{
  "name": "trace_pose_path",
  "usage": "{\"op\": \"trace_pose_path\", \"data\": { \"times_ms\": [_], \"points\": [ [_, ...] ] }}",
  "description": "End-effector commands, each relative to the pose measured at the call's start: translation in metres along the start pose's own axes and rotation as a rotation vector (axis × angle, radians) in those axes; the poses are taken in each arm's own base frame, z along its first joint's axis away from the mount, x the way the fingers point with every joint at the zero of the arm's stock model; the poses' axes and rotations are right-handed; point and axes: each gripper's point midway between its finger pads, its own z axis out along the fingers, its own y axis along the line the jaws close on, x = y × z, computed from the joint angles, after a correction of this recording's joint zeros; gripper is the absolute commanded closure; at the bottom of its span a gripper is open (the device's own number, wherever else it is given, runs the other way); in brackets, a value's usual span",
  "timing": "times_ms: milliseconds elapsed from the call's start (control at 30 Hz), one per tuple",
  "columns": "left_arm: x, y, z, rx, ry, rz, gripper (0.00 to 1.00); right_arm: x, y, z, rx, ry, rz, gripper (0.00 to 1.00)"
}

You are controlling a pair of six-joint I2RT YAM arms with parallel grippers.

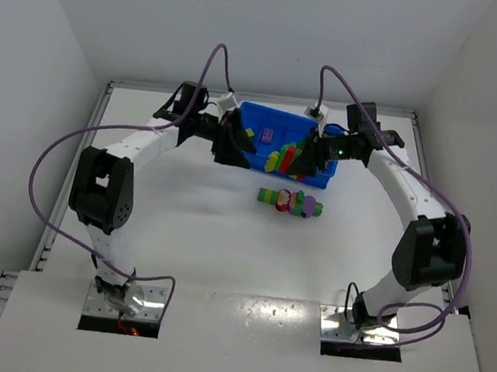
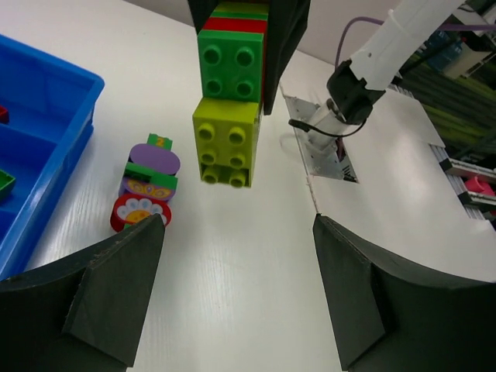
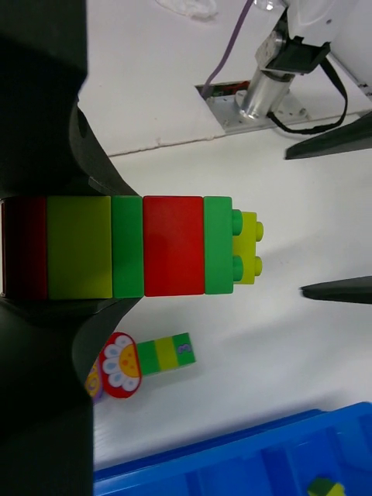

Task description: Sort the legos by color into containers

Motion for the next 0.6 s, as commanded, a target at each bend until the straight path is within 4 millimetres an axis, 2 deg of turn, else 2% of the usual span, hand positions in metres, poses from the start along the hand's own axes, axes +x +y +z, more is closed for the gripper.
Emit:
{"op": "trace_pose_path", "data": {
  "times_ms": [0,233,333,467,567],
  "points": [
    [-0.016,-0.021,0.002,0.042,-0.009,0.114,0.15,-0.034,0.015,0.007,-0.076,-0.067,-0.1,1.0],
    [-0.019,-0.022,0.01,0.059,-0.001,0.106,0.15,-0.032,0.027,0.021,-0.1,-0.041,-0.119,1.0],
    [-0.018,-0.024,0.013,0.067,0.002,0.106,0.19,-0.034,0.027,0.024,-0.099,-0.039,-0.132,1.0],
    [-0.018,-0.028,0.021,0.096,0.009,0.098,0.3,-0.041,0.02,0.026,-0.086,-0.045,-0.147,1.0],
    [-0.015,-0.031,0.025,0.126,0.011,0.089,0.3,-0.041,0.013,0.03,-0.077,-0.042,-0.146,1.0]
  ]
}}
